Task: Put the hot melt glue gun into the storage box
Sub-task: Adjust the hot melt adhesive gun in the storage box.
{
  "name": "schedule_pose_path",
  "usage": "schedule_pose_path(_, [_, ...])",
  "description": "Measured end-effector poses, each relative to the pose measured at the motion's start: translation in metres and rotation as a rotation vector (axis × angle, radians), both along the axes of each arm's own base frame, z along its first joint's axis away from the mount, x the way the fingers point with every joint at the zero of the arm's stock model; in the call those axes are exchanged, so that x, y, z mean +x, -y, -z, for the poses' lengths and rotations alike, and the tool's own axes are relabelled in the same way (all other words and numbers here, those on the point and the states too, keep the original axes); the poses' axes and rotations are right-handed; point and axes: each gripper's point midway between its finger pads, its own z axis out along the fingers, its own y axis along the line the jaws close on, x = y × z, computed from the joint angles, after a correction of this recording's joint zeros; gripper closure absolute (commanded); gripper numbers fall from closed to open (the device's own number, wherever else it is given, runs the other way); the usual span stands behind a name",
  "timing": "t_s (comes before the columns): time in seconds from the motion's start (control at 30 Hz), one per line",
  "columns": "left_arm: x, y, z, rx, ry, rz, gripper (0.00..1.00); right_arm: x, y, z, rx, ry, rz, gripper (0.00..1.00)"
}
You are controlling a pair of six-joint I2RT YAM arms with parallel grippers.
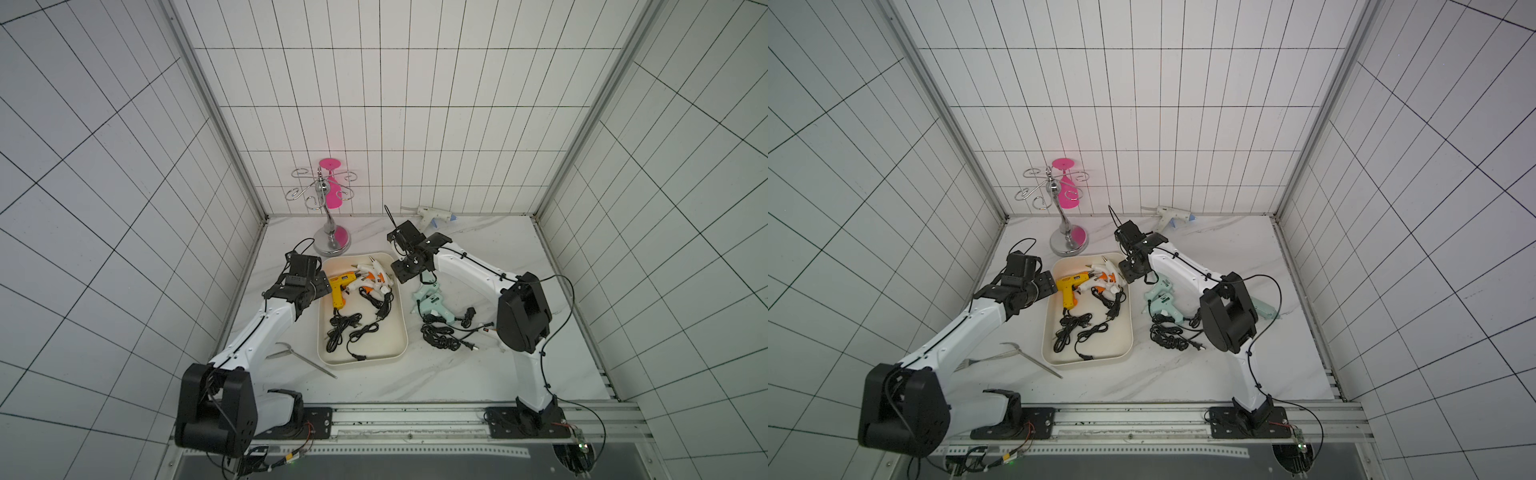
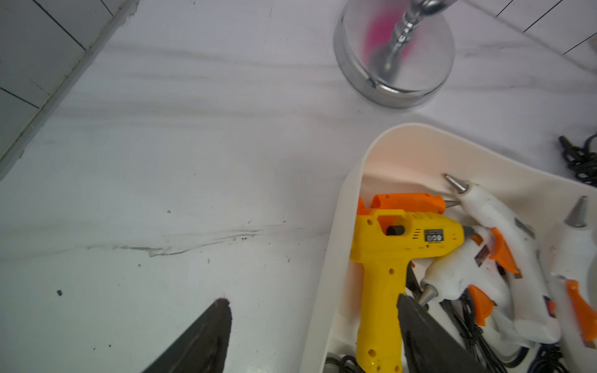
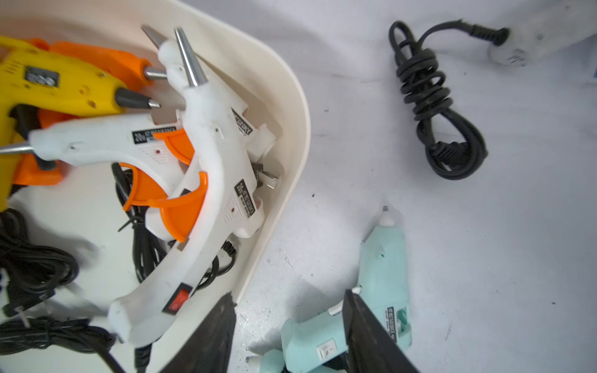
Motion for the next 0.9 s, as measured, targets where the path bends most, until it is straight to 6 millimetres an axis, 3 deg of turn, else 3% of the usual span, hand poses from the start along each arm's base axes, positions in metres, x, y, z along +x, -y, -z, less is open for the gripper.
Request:
schedule_pose_path(0.13, [-0.002,0.006,0.024,-0.027,-0.094,0.025,0.24,0.012,-0.023,-0.036,0.112,0.038,-0.047,0.48])
schedule_pose_path(0.23, [-0.001,0.015,0.037,-0.067,-0.138,0.047,0.30,0.023,-0.050,-0.043,0.197,0.047,-0.094,0.50])
schedule_pose_path(0.37, [-0.001,0.025,0.055,-0.120,-0.198,0.062,0.41,0.034,-0.076,-0.012,0.230,0.003,-0.129,0.50])
schedule_pose_path(0.53, [-0.001,0.033,0.060,-0.173,-0.212,0.063,0.43,0.032,-0.081,0.056,0.177,-0.110,-0.134,0.51])
schedule_pose_path(0.9, [0.011,0.048,0.051,-0.287,-0.145,0.042,0.46,0.017,-0.087,0.067,0.102,-0.080,-0.248,0.56])
